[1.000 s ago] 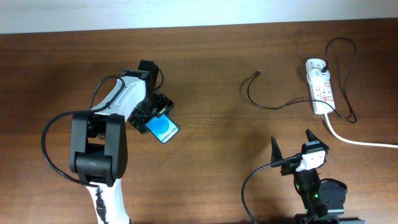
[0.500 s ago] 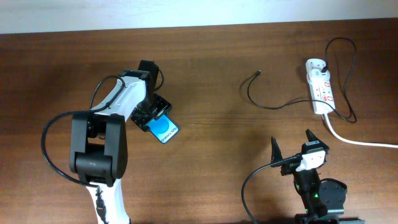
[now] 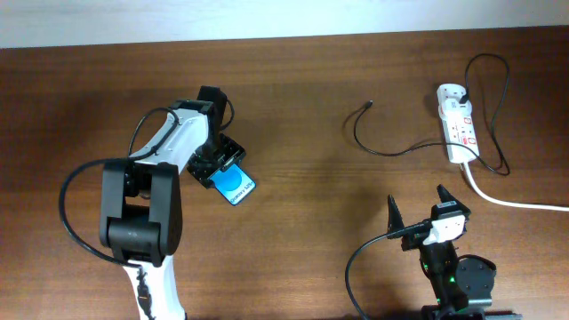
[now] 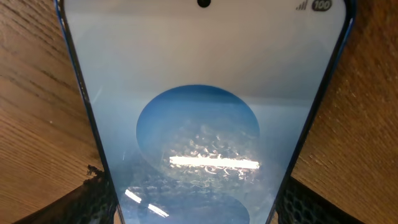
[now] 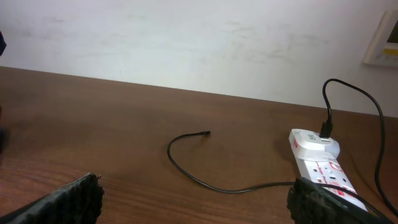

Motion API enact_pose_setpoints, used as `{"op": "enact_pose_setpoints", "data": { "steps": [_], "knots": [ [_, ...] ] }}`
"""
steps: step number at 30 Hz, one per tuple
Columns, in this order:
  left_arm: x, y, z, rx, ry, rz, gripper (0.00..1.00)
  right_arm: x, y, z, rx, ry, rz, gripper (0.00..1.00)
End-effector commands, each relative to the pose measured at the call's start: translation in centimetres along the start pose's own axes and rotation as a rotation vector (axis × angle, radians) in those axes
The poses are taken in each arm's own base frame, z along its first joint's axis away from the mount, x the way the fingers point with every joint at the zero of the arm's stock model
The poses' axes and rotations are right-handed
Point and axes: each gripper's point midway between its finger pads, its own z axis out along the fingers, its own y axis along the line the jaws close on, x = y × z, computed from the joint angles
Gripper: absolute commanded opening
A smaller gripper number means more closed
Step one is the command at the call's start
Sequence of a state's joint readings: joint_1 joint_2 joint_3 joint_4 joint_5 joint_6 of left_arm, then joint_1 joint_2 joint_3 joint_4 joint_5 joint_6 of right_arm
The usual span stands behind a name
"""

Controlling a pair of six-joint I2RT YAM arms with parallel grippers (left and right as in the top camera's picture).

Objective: Plug charger to phone and switch on socket
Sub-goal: 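Close the left gripper on the phone's top edge, then lift the phone upright with the left gripper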

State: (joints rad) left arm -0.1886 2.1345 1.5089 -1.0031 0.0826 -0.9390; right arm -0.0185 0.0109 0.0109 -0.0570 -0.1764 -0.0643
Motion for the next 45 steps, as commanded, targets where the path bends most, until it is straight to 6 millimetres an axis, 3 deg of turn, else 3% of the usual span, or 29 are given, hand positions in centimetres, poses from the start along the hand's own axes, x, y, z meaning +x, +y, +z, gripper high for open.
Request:
{"op": "enact_pose_setpoints", "data": {
  "steps": [1,8,17,26,30,39,45],
  "knots": [
    [0.9,2.4,2.9,-0.111,0.050,0.007,0.64,0.3,0.1,0.0,-0.002,0.004,-0.006,0.99],
    [-0.1,0.7,0.3,-0.080,0.030,0.045,0.64,0.3,0.1,0.0,-0.002,0.004,-0.006,0.99],
    [1.3,-1.5,-2.3,0.008,0.123,0.123,0.64,0.3,0.1,0.0,-0.002,0.004,-0.006,0.99],
    [1.3,-3.4,-8.4,0.066,0.121,0.193,0.63,0.3,0.1,0.0,-0.002,0.004,-0.006,0.99],
    [2.9,-5.3,-10.4,0.164,0.174,0.268,0.63,0.3,0.1,0.0,-0.002,0.004,-0.006,0.99],
    [9.3,-8.4,-13.7,0.435,0.439,0.464,0.62,0.3,0.1,0.0,-0.002,0.004,-0.006,0.99],
    [10.9,-9.7,-15.4,0.559,0.537,0.467,0.61,0.3,0.1,0.0,-0.002,0.004,-0.006,0.99]
  ]
}}
